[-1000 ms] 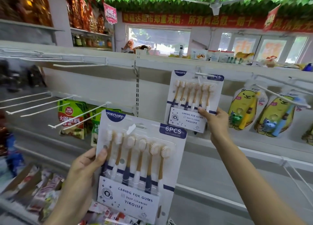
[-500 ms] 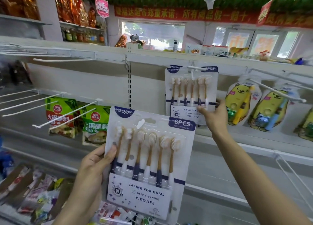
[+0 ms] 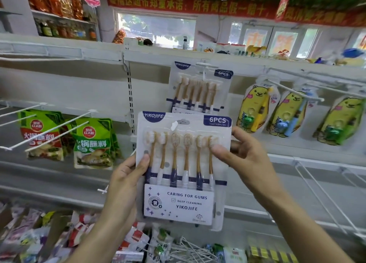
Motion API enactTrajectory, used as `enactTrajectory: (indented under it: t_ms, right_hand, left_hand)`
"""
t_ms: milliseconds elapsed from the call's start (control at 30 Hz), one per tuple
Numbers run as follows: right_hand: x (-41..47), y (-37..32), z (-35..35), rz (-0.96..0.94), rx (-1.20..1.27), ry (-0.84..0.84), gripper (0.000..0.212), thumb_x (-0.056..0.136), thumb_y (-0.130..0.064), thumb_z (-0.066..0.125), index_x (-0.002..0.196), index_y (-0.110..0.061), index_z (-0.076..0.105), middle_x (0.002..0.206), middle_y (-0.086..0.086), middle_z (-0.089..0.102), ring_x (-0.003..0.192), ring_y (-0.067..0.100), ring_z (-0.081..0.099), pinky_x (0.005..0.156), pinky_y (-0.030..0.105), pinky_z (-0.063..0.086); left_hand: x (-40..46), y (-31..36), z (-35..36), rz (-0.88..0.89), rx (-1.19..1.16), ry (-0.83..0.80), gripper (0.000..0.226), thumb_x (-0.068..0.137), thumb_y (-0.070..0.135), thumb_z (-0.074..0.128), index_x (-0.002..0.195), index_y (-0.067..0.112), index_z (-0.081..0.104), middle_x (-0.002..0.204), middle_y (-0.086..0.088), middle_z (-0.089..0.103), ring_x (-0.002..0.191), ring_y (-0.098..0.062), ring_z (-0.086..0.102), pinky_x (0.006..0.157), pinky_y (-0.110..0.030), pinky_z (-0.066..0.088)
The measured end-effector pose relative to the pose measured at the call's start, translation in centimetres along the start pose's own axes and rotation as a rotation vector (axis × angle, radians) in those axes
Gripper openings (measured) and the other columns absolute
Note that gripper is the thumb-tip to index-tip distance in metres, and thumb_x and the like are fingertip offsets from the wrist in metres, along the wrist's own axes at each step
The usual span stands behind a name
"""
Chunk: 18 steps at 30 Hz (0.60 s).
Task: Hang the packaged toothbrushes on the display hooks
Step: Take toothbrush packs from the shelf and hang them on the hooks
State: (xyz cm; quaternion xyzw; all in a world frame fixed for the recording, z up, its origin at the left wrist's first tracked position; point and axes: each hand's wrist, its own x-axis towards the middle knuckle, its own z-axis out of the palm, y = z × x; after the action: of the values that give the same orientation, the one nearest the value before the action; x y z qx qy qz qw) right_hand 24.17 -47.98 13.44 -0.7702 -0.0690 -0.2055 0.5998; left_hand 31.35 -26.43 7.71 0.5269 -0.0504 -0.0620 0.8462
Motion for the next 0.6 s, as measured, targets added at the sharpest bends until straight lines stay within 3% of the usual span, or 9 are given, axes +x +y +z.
enactTrajectory:
  t_ms: [67,200,333,400,467,533,600]
  right_hand:
    - [-0.5,-0.1,0.2,0.000,-0.004,0.039,0.044,0.080,-0.018,0.075,0.122,-0.021,0.065,0.109,-0.002,0.077,0.099,0.018,0.073,0.085,0.030,0.060]
    - [-1.1,-0.9,-0.2,-0.011,0.101,0.105,0.041,0.080,-0.005,0.074,0.119,-0.014,0.067,0.103,0.002,0.078,0.094,0.019,0.075,0.078,0.022,0.058]
    - [-1.5,-1.2,-0.4,-0.031,0.104,0.148,0.043,0.077,-0.008,0.075,0.118,-0.014,0.068,0.104,0.004,0.078,0.097,0.022,0.074,0.082,0.026,0.059]
    - [-1.5,-1.5,-0.4,-0.050,0.112,0.172,0.044,0.077,-0.010,0.075,0.120,-0.015,0.067,0.106,0.004,0.077,0.098,0.022,0.074,0.083,0.028,0.059]
    - [-1.4,-1.8,-0.5,-0.074,0.140,0.183,0.044,0.078,-0.008,0.074,0.121,-0.015,0.067,0.108,0.004,0.077,0.099,0.022,0.074,0.083,0.027,0.059]
    - [-1.0,-2.0,-0.6,-0.094,0.153,0.187,0.043,0.079,-0.007,0.073,0.121,-0.014,0.066,0.108,0.004,0.077,0.101,0.022,0.074,0.083,0.027,0.059]
    - [-0.5,-2.2,-0.5,-0.106,0.154,0.187,0.043,0.079,-0.007,0.073,0.121,-0.013,0.066,0.108,0.004,0.077,0.101,0.022,0.073,0.084,0.028,0.059]
  left_hand:
    - [-0.2,-0.2,0.6,-0.002,0.025,-0.030,0.025,0.096,0.019,0.055,0.114,0.011,0.070,0.107,-0.013,0.076,0.099,-0.028,0.073,0.085,-0.043,0.060]
    - [-0.7,-0.4,0.9,0.036,0.158,-0.109,0.027,0.095,0.029,0.054,0.112,0.018,0.071,0.104,-0.005,0.077,0.098,-0.020,0.074,0.081,-0.033,0.057]
    - [-1.2,-0.9,0.1,0.072,0.344,-0.191,0.041,0.089,0.049,0.048,0.110,0.021,0.069,0.098,0.002,0.078,0.085,-0.010,0.074,0.077,-0.028,0.056]
    - [-1.4,-1.2,-0.6,0.085,0.434,-0.230,0.048,0.075,0.059,0.061,0.108,0.026,0.067,0.095,0.007,0.078,0.075,-0.002,0.072,0.067,-0.017,0.054]
    - [-1.2,-1.6,-1.5,0.048,0.457,-0.246,0.049,0.060,0.041,0.081,0.103,0.023,0.067,0.093,0.009,0.078,0.081,-0.007,0.073,0.065,-0.014,0.055]
    - [-0.9,-1.7,-2.2,0.027,0.463,-0.247,0.052,0.053,0.023,0.086,0.103,0.021,0.069,0.094,0.008,0.078,0.088,-0.010,0.073,0.070,-0.016,0.057]
    - [-0.5,-1.6,-2.7,0.025,0.485,-0.239,0.067,0.049,0.034,0.094,0.109,0.020,0.069,0.101,0.005,0.078,0.094,-0.012,0.073,0.080,-0.027,0.060]
